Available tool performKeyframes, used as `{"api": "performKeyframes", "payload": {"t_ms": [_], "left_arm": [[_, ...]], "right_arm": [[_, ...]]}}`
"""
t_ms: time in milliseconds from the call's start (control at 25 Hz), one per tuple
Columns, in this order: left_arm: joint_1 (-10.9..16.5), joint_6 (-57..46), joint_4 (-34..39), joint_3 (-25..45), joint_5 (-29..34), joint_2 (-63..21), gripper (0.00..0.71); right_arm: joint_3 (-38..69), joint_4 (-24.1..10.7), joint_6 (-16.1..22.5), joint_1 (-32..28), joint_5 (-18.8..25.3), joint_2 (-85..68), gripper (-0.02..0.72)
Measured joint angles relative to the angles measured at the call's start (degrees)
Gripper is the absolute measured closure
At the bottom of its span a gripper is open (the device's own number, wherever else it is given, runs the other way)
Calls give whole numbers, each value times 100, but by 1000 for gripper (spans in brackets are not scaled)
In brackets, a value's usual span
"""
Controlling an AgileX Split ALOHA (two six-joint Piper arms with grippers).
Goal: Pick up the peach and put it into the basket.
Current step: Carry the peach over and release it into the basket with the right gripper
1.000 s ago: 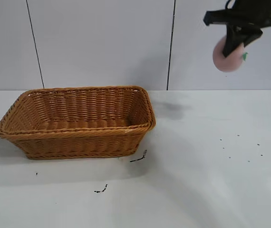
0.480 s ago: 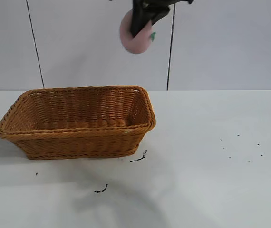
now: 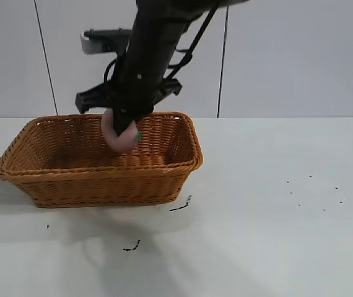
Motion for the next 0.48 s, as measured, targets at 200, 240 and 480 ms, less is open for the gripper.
{"api": "performKeyframes", "payload": {"t_ms": [200,240,480], "left_arm": [[0,0,0,0,0,0,17],[0,0,0,0,0,0,17],[0,0,0,0,0,0,17]], "right_arm": [[0,-4,0,0,-25,-177,36],[0,-4,0,0,10,-256,25],[-245,-4,0,-31,479,-781,12]]}}
